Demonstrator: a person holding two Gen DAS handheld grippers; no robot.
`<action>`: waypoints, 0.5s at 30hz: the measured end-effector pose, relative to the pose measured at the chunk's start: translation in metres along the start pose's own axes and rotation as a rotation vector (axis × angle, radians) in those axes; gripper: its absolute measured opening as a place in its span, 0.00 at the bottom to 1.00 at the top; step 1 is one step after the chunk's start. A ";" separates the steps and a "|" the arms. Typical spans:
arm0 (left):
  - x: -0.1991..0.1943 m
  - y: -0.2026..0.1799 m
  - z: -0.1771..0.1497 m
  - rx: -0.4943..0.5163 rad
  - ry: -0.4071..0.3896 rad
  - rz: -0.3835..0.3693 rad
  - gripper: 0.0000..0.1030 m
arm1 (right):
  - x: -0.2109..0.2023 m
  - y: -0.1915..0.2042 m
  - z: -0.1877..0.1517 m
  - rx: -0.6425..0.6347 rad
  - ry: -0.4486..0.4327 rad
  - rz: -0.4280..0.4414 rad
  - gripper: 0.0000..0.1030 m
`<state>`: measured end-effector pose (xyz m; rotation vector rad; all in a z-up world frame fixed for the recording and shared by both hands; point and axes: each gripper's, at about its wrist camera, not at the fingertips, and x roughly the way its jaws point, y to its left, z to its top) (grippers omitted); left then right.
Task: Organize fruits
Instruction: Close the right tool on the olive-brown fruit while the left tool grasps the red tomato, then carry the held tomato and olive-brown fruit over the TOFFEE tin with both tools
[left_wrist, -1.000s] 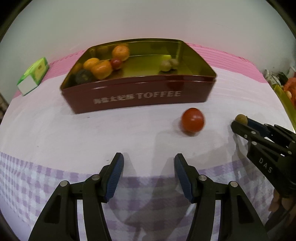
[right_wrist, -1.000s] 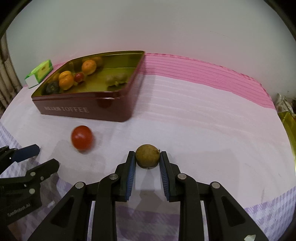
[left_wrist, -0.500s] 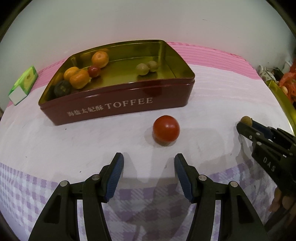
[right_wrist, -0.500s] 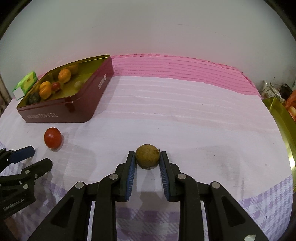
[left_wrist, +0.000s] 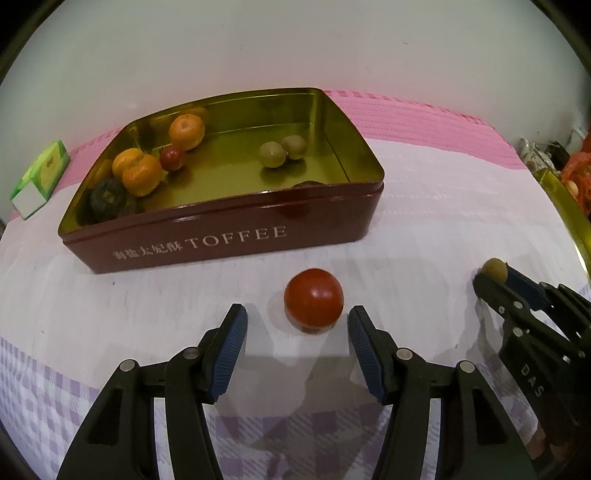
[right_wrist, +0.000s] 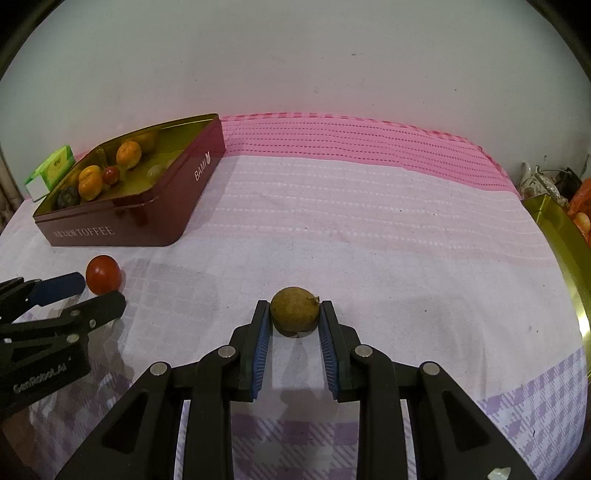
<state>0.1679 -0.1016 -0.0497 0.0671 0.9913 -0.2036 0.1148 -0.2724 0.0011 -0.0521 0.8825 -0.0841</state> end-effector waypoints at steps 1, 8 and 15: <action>0.000 0.000 0.001 0.001 -0.001 0.001 0.56 | 0.000 0.000 0.000 0.000 0.000 0.000 0.24; 0.000 0.000 0.004 0.009 -0.016 -0.010 0.36 | 0.000 0.000 0.000 -0.001 0.000 -0.001 0.24; -0.001 0.003 0.003 0.005 -0.022 -0.018 0.31 | 0.000 0.000 0.000 0.000 0.000 -0.002 0.24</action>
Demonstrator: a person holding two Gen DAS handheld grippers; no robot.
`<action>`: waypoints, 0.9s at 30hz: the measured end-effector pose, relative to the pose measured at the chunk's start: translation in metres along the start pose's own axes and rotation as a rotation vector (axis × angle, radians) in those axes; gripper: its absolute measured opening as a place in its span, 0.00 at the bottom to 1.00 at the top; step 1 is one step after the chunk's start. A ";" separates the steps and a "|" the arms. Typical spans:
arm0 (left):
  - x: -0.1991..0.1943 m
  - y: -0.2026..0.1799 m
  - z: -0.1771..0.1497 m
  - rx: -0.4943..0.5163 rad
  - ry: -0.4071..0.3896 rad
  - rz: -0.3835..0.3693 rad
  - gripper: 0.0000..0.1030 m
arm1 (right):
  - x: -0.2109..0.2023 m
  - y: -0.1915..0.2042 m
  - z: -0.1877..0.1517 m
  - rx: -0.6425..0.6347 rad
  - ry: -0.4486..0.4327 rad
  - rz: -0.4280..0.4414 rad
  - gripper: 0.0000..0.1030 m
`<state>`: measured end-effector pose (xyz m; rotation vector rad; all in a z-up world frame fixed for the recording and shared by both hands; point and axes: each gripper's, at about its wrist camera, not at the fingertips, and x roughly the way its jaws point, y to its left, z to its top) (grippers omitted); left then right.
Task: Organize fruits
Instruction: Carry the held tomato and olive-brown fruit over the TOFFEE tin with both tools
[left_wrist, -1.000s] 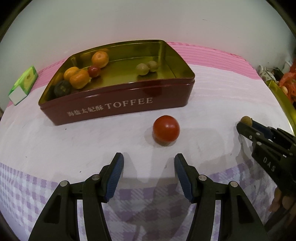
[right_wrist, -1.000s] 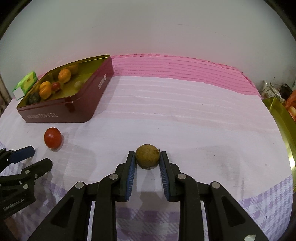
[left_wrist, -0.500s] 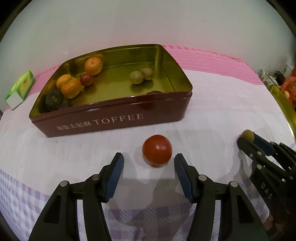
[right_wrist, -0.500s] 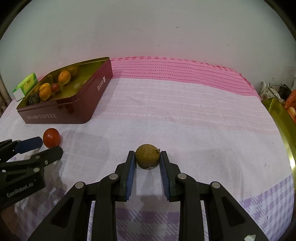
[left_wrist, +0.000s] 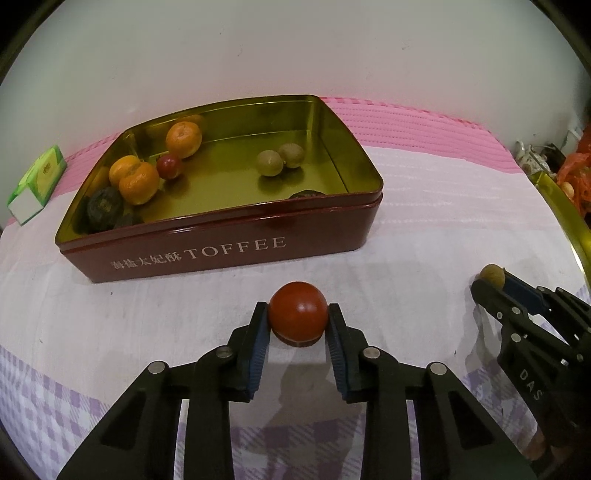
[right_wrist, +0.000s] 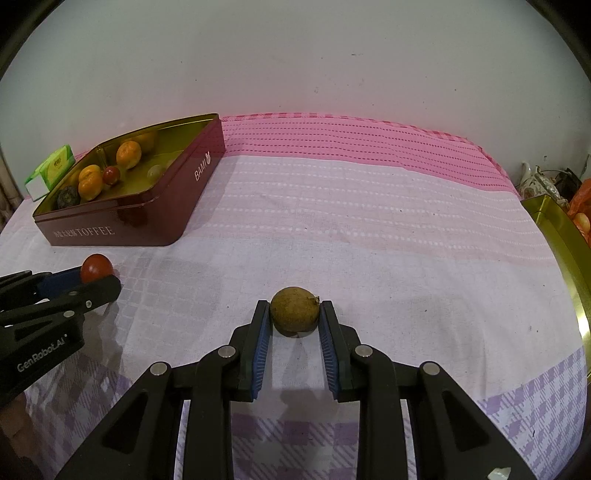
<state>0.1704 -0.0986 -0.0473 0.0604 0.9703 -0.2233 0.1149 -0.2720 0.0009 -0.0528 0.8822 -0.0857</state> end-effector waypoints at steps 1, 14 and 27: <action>0.000 0.000 0.000 0.001 0.000 0.000 0.31 | 0.000 0.000 0.000 0.000 0.000 0.000 0.24; -0.009 0.012 -0.014 0.007 -0.013 0.007 0.31 | 0.000 0.001 0.000 -0.002 0.000 -0.003 0.24; -0.019 0.038 -0.027 -0.007 -0.002 -0.001 0.30 | 0.001 0.001 0.000 -0.010 0.000 -0.013 0.23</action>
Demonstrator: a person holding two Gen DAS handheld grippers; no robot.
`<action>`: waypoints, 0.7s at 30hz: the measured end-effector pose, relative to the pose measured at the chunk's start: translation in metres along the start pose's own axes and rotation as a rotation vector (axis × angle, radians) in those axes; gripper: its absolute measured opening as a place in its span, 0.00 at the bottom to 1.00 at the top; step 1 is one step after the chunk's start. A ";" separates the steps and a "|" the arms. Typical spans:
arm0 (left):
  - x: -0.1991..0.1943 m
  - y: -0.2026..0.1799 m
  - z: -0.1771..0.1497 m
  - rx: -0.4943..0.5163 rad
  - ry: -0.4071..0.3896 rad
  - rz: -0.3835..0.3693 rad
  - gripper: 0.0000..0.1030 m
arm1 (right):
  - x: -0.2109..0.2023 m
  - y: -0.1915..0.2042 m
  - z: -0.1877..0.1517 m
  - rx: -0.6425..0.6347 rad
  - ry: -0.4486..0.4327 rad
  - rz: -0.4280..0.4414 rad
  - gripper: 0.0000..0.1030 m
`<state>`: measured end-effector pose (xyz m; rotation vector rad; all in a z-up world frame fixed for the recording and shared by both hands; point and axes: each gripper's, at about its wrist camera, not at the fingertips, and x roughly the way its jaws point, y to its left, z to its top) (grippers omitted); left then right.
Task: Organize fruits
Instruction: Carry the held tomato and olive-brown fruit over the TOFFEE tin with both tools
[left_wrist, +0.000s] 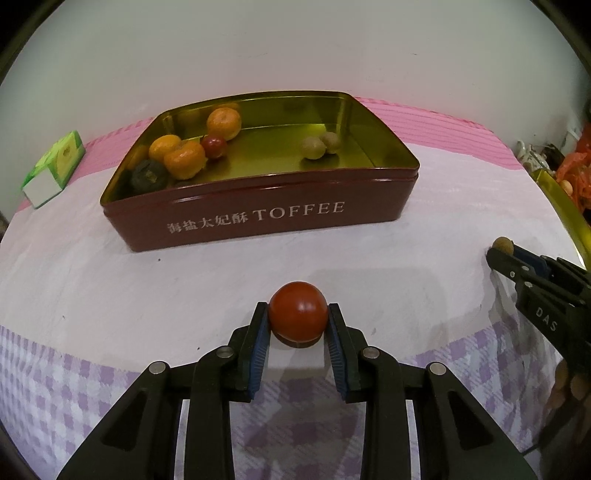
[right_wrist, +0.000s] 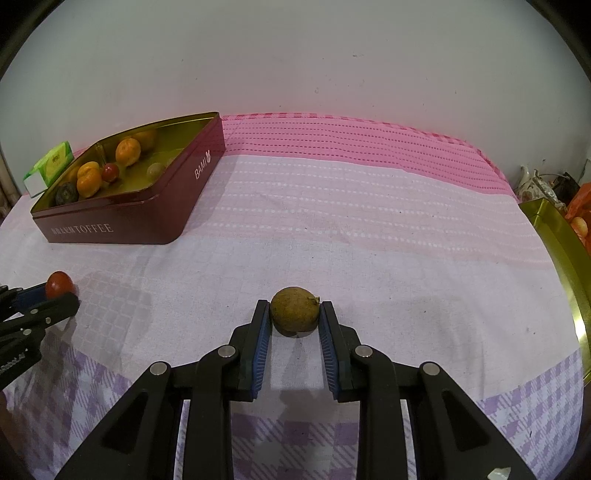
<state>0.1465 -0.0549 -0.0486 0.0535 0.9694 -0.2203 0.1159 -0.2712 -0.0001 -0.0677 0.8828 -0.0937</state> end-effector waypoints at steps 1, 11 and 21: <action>-0.001 0.001 -0.001 -0.003 0.002 -0.004 0.30 | 0.000 -0.001 0.000 -0.001 0.000 -0.001 0.23; -0.010 0.014 -0.004 -0.021 0.007 0.008 0.30 | 0.001 0.000 0.000 -0.009 -0.001 -0.007 0.23; -0.018 0.028 -0.005 -0.032 0.010 0.041 0.30 | 0.000 0.001 0.001 0.003 0.003 -0.010 0.23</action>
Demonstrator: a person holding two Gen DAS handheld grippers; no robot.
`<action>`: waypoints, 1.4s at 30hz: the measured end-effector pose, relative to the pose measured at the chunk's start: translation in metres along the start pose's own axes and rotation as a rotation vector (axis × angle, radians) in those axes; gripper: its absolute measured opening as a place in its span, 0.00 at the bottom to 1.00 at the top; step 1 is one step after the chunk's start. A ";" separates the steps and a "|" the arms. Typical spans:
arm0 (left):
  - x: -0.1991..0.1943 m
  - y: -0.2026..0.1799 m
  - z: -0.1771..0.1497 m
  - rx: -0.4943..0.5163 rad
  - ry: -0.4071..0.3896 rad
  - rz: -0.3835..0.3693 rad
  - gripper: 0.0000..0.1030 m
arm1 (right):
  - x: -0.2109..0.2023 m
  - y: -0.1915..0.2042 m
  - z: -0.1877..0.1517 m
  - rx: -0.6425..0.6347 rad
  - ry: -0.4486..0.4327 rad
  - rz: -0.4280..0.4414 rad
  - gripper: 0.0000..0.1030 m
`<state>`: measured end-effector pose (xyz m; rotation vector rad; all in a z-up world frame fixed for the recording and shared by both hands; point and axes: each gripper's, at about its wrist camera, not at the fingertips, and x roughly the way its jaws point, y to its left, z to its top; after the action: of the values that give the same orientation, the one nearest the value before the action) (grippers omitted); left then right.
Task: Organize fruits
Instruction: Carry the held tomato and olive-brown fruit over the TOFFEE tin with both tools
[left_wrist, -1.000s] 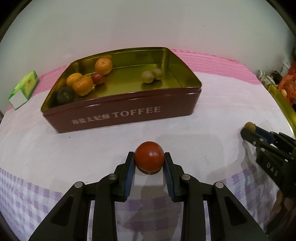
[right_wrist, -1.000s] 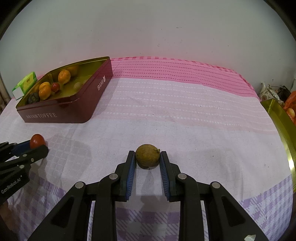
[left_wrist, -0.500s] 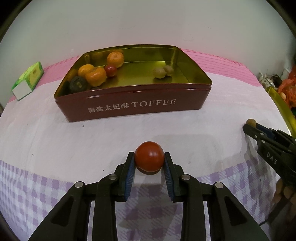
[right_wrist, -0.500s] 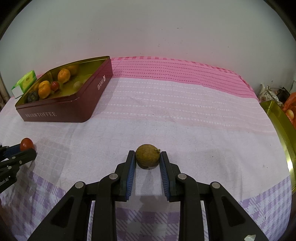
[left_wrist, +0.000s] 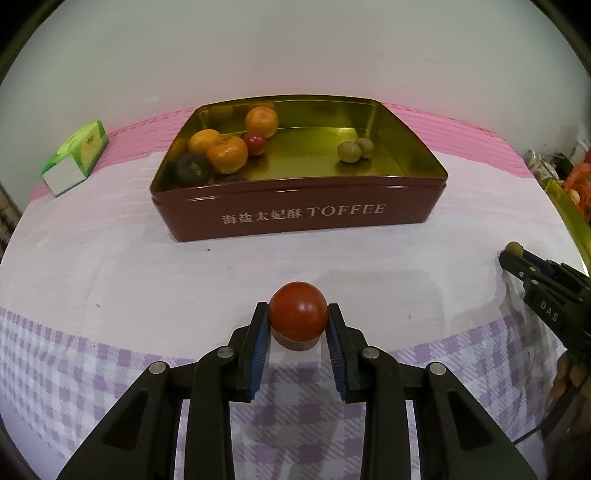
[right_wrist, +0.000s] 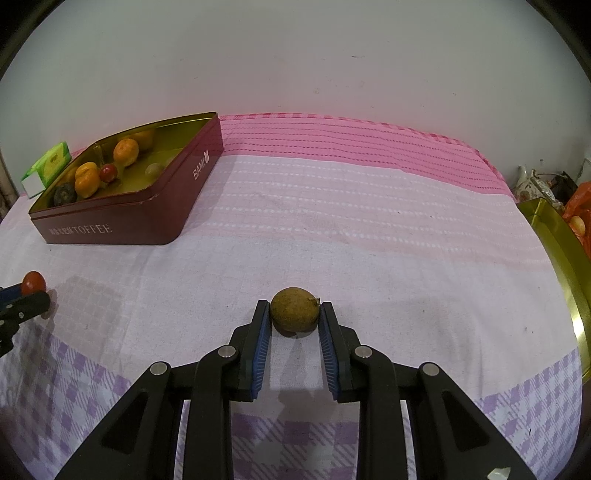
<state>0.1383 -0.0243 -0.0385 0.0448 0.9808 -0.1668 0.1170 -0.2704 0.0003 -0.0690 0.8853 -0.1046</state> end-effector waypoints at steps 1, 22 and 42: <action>-0.001 0.000 0.000 -0.001 0.000 0.005 0.30 | 0.000 -0.001 0.001 0.005 0.007 0.000 0.23; -0.012 0.020 -0.001 -0.038 -0.025 0.005 0.30 | -0.016 0.013 0.003 0.012 0.089 0.029 0.23; -0.042 0.051 0.033 -0.094 -0.126 -0.008 0.30 | -0.051 0.066 0.058 -0.024 0.002 0.169 0.23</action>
<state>0.1512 0.0271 0.0130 -0.0557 0.8626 -0.1291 0.1342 -0.1975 0.0689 -0.0165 0.8913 0.0643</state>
